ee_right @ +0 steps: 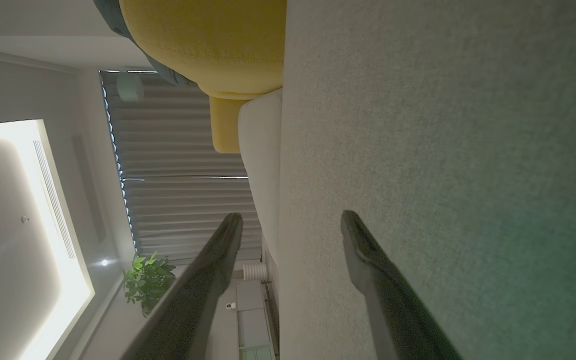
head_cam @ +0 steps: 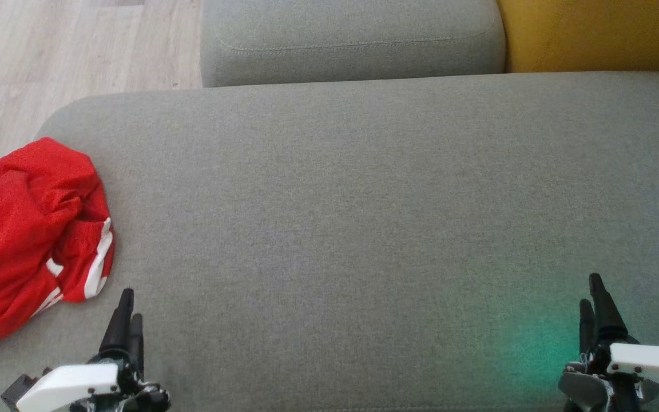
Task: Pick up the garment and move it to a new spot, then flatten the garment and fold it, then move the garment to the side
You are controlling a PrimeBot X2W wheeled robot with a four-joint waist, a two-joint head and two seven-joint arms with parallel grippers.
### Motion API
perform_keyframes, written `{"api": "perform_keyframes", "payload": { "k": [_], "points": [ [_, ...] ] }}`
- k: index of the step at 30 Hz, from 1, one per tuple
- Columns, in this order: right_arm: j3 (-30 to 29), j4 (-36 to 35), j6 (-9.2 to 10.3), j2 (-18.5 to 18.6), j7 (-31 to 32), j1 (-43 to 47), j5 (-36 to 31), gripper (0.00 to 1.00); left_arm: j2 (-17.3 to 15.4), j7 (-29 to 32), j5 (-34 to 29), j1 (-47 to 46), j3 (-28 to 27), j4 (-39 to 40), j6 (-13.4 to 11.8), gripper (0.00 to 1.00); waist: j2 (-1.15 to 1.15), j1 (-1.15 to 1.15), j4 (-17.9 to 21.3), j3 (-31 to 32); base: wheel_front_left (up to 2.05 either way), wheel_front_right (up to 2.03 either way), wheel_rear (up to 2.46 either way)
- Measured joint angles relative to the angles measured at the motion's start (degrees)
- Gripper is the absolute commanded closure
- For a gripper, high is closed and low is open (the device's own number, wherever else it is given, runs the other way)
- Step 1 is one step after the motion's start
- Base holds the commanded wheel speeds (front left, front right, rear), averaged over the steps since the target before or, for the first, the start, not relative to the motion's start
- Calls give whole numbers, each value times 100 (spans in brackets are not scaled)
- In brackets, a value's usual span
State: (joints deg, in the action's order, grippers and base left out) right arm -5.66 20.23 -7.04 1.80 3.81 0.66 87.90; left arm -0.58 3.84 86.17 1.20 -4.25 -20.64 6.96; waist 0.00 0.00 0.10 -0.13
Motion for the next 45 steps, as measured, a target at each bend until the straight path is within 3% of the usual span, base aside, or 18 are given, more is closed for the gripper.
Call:
{"api": "perform_keyframes", "payload": {
  "k": [28, 45],
  "points": [
    [315, -67, 0, 42, -444, -85, -2184, 0, -13, -453, -2135, -32, 147, 122, -76, 0, 0, 0, 34, 3, 0, 0, 0],
    [375, -345, 0, 41, -722, -131, -3475, 0, -38, -749, -3539, -32, 171, 488, -305, 0, 0, 0, 68, -6, 0, 0, 0]
  ]
}}
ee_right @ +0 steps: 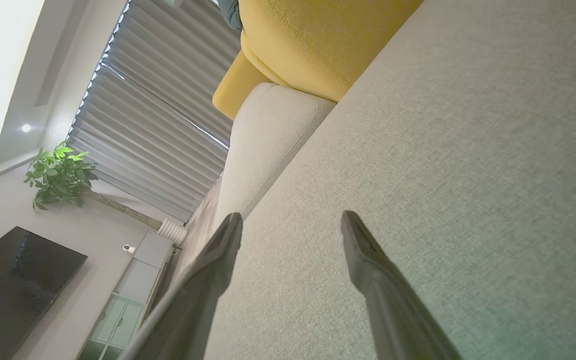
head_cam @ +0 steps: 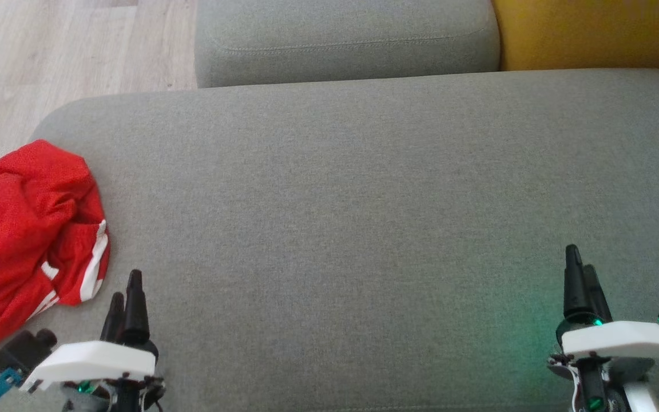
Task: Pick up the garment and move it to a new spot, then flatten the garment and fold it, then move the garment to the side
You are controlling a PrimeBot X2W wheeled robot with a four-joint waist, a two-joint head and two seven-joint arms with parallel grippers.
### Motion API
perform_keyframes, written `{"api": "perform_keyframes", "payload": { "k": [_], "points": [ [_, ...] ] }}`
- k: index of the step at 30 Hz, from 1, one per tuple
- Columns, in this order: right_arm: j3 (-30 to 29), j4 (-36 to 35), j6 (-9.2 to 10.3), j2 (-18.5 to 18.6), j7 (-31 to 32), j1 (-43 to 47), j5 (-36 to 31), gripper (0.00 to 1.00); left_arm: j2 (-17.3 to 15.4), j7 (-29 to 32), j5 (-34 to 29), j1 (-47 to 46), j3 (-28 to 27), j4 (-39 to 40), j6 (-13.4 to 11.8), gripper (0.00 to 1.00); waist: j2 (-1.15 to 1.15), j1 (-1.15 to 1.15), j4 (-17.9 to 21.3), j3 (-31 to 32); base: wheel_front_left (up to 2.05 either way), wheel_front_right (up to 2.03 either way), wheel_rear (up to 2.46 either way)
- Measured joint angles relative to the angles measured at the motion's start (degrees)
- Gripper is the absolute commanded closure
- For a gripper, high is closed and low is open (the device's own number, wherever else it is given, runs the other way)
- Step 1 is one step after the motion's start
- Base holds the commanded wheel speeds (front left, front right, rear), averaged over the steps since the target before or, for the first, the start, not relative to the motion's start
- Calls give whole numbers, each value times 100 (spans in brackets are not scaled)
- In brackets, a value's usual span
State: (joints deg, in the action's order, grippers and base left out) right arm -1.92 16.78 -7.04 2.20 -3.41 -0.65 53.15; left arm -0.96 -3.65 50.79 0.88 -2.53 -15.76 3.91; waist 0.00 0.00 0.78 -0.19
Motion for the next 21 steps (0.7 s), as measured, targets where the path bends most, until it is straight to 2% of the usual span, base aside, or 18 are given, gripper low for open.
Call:
{"api": "perform_keyframes", "payload": {
  "k": [21],
  "points": [
    [172, -43, 0, 0, -352, -7, -1524, 0, -38, -328, -1492, 0, 90, 93, -196, 0, 0, 0, 24, 7, 0, 0, 0]
  ]
}}
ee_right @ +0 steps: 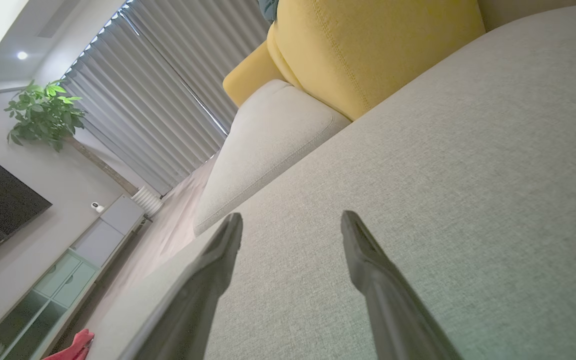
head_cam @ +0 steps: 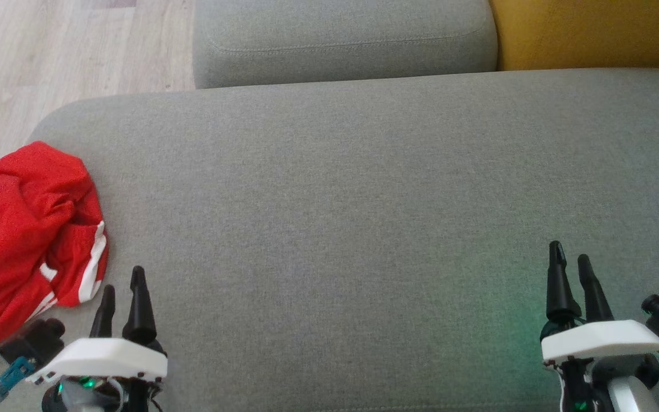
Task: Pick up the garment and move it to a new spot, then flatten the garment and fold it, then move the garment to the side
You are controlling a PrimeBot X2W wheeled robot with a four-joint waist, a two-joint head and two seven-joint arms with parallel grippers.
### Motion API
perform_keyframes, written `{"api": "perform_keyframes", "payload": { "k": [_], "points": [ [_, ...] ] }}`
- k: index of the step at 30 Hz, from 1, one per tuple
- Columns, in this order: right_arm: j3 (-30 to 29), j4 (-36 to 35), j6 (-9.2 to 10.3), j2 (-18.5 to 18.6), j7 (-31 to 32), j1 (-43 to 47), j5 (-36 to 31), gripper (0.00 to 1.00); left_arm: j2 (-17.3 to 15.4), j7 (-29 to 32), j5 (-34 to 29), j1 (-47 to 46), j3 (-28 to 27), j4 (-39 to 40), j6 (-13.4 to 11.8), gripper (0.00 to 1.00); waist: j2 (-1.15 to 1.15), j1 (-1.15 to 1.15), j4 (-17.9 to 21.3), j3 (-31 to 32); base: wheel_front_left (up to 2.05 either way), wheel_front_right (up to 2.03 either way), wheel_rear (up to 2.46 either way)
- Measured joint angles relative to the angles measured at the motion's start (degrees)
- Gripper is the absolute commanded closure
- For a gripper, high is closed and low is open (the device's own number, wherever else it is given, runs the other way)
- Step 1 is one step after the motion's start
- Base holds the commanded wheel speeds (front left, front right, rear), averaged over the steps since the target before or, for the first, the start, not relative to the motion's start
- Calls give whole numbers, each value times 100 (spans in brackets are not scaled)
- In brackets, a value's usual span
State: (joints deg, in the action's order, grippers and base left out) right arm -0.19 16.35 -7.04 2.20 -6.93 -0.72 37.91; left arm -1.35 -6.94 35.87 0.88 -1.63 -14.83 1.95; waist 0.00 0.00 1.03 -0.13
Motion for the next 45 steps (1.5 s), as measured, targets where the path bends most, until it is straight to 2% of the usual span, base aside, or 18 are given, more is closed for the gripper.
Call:
{"api": "perform_keyframes", "payload": {
  "k": [45],
  "points": [
    [25, 439, -1, 9, -727, -169, -2846, 0, -51, -736, -2884, -2, 80, -180, -300, 0, 0, 0, 78, 20, 0, 0, 0]
  ]
}}
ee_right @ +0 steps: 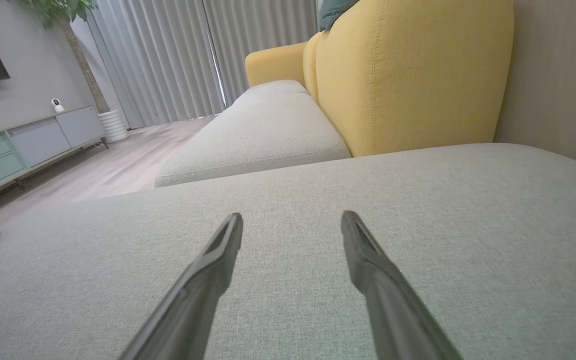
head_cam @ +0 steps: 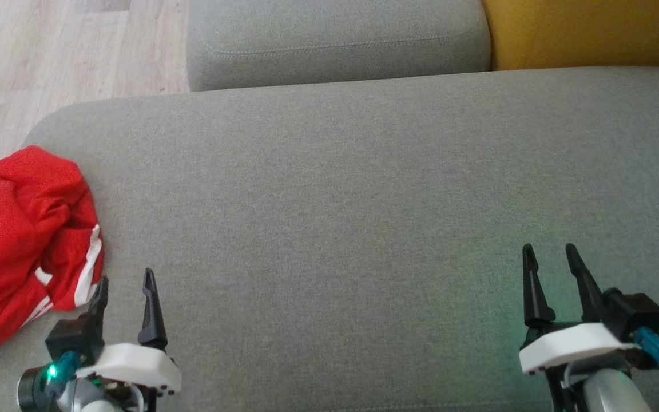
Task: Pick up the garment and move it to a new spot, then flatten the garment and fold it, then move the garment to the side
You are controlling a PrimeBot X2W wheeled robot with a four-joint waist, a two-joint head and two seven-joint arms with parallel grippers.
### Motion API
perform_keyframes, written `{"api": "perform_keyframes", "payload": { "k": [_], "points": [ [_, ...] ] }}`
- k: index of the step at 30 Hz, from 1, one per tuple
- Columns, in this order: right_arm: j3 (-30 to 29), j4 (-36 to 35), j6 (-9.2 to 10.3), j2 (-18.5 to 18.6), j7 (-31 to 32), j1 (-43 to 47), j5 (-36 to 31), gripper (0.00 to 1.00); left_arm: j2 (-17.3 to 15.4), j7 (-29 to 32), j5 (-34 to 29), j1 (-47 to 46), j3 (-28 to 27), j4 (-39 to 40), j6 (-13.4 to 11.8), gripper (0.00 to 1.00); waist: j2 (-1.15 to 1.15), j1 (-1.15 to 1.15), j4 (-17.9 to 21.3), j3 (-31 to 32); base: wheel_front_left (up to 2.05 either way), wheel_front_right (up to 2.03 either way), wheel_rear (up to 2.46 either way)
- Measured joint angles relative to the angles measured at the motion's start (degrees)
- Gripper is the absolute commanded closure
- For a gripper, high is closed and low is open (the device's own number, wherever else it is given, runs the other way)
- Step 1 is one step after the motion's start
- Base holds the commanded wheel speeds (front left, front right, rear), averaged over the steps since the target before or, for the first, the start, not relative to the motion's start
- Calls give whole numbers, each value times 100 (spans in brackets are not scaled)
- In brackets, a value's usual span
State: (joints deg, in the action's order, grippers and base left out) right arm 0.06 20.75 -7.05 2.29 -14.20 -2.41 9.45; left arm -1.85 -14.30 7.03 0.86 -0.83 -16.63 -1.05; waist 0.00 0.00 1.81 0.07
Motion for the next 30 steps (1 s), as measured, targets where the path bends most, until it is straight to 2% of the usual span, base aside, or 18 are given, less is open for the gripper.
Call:
{"api": "perform_keyframes", "payload": {
  "k": [18, 30],
  "points": [
    [-16, 302, -1, 4, -16, -107, 149, 0, -4, 0, 71, -47, 10, -140, -49, 0, 0, 0, -25, -34, 0, 0, 0],
    [-65, 3, -1, 7, -16, -190, 146, 0, -4, 0, 69, -48, 1, 56, -51, 0, 0, 0, -22, -36, 0, 0, 0]
  ]
}}
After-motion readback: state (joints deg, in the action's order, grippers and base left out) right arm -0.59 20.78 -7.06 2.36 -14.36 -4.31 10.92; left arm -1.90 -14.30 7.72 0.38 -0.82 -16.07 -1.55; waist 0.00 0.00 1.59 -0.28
